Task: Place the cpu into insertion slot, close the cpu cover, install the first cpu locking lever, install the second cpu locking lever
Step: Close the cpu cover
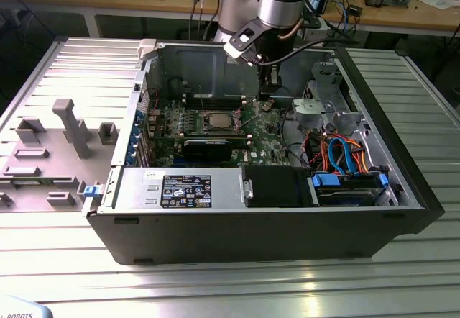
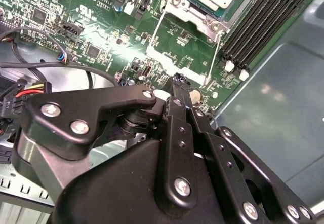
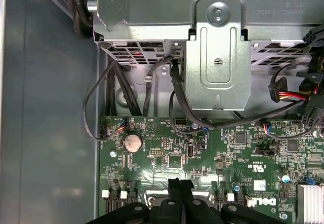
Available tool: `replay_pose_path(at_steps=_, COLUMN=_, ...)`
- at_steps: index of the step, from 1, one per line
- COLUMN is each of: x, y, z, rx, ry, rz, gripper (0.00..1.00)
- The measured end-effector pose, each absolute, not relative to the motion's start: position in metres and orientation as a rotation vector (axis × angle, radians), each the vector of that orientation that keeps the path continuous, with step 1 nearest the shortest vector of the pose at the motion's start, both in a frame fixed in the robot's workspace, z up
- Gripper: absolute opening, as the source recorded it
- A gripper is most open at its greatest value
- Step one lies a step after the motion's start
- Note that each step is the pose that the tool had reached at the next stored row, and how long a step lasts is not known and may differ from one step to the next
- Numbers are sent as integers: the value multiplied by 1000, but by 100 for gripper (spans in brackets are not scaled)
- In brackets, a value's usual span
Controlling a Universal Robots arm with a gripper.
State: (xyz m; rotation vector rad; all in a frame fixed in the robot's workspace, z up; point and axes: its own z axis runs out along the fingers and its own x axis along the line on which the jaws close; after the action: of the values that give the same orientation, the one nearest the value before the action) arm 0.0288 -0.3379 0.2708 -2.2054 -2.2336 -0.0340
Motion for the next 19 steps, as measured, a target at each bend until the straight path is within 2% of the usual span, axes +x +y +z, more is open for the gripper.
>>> replay_pose_path(at_steps=19, x=39, y=-337, z=249, rx=-2204, ry=-2234, rz=-35, gripper=11)
